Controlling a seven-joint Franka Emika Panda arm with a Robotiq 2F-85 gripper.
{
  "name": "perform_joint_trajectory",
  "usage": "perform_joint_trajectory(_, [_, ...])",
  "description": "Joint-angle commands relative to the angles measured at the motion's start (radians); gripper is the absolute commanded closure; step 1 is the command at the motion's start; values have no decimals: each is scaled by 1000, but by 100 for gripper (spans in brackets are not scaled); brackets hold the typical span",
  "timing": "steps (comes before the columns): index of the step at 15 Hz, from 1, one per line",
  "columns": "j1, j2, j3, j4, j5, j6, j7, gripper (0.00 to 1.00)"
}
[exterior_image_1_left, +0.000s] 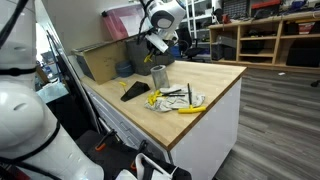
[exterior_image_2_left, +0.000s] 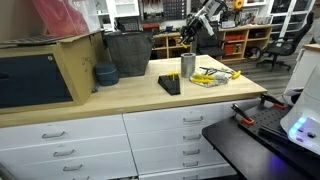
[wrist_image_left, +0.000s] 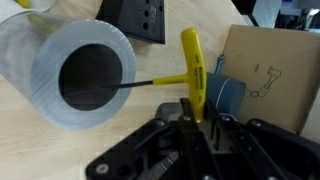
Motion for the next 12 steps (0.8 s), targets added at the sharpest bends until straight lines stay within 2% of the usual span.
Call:
perform_joint_trajectory(1, [-30, 77, 15, 65, 68, -79, -54, 96])
perform_joint_trajectory(6, [-45, 142, 9, 103, 131, -163, -113, 96])
perform_joint_trajectory(12, [-76, 166, -16, 145, 124, -227, -142, 96])
